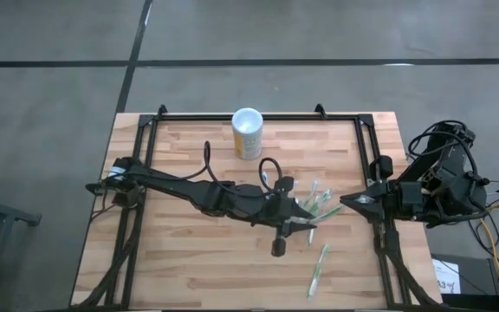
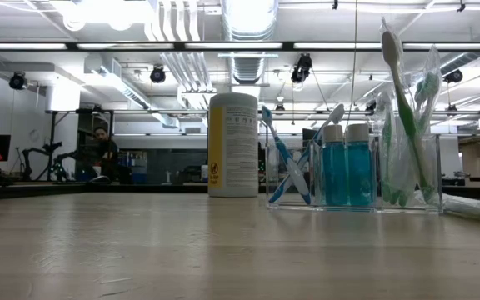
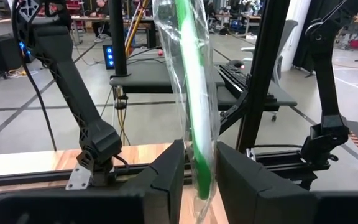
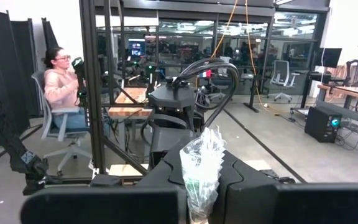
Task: Pick & Place toothbrushing station
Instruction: Put the green toothbrush into the right section of the transparent organizer
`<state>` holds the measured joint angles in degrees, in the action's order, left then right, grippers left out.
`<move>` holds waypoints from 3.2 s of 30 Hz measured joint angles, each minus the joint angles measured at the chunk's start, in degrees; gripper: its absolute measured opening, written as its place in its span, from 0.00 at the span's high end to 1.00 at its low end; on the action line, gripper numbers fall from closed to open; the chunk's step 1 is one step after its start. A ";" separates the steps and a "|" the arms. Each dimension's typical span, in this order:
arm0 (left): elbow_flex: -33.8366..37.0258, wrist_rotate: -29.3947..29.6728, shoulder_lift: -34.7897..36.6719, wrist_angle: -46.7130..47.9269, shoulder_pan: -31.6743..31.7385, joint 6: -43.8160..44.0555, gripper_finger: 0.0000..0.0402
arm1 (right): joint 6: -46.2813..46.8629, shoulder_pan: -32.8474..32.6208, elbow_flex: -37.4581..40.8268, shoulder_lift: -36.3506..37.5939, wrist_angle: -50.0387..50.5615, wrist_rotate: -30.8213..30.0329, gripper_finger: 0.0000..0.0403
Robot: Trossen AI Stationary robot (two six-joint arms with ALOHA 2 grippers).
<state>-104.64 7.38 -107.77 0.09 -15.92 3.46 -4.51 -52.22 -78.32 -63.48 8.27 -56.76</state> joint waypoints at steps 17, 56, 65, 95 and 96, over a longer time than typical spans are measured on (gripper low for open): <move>0.02 11.88 7.25 15.19 -0.10 -0.44 0.77 | 4.55 -0.01 -0.09 0.24 2.34 -5.06 0.97; 0.00 49.92 15.28 27.03 0.13 -7.75 0.77 | 21.92 -0.01 0.00 0.79 18.62 -10.72 0.98; 0.00 50.80 16.11 27.16 0.11 -7.87 0.77 | 50.78 -0.01 0.00 -0.38 42.73 -10.37 0.97; 0.00 50.81 16.11 29.21 0.11 -7.50 0.77 | 81.51 7.70 0.80 -13.64 75.52 11.79 0.97; 0.00 50.80 16.10 29.22 0.11 -7.50 0.77 | 80.99 7.95 0.81 -14.16 75.46 11.94 0.97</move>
<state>-104.64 58.17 -91.66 29.30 -15.81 -4.03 76.47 -44.27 -77.52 -77.64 83.74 -44.82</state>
